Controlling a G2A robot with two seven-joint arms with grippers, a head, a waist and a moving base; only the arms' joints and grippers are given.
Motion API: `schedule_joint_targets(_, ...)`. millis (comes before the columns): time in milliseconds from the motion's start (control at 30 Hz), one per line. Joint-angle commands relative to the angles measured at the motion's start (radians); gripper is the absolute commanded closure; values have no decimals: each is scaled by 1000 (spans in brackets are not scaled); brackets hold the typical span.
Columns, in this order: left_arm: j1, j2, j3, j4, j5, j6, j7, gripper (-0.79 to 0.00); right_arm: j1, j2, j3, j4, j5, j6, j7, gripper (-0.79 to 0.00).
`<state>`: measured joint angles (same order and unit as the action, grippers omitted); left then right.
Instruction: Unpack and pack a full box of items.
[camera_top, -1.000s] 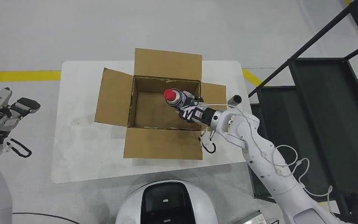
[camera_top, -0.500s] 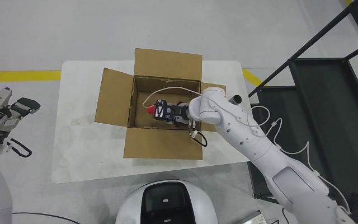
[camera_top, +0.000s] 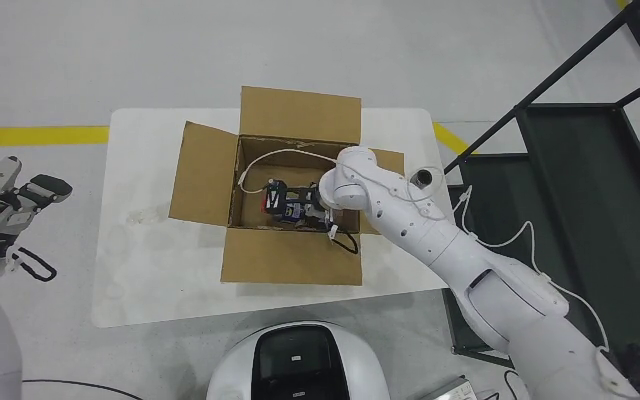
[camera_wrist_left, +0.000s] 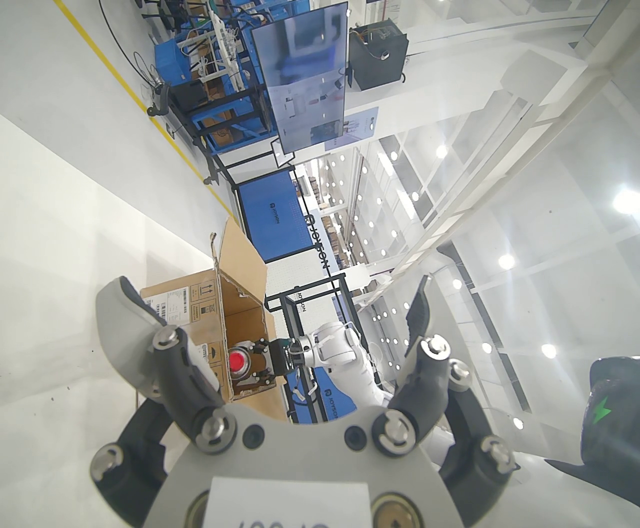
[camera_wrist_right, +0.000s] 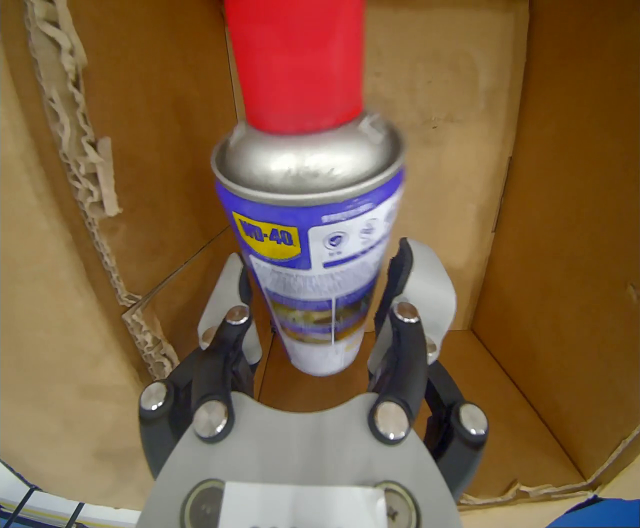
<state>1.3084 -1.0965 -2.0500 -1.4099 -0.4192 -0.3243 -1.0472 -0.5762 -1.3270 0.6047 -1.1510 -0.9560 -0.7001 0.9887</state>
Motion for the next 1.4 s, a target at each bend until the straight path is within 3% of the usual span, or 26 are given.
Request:
schedule_joint_targets(0, 0, 0, 0, 0, 0, 0, 0, -785, 2, 0, 6, 3, 17, -16, -19, -785)
schedule_joint_targets(167, 0, 0, 0, 0, 0, 0, 0, -785, -15, 23, 77, -26, 58, -63, -97, -785)
schedule_joint_targets(300, 0, 0, 0, 0, 0, 0, 0, -785, -82, 71, 210, -108, 59, -93, -230, -785)
schedule_joint_targets(500, 0, 0, 0, 0, 0, 0, 0, -785, -297, 157, 469, -310, -12, -102, -363, -785)
schedule_joint_targets(633, 0, 0, 0, 0, 0, 0, 0, -785, -474, 201, 644, -463, -64, -67, -384, -785)
schedule_joint_targets(867, 0, 0, 0, 0, 0, 0, 0, -785, -729, 245, 865, -622, -165, -22, -422, -785)
schedule_joint_targets(967, 0, 0, 0, 0, 0, 0, 0, -785, -783, 249, 903, -642, -122, 1, -461, -785)
schedule_joint_targets(1367, 0, 0, 0, 0, 0, 0, 0, -785, -786, 249, 903, -646, -120, 4, -461, -785)
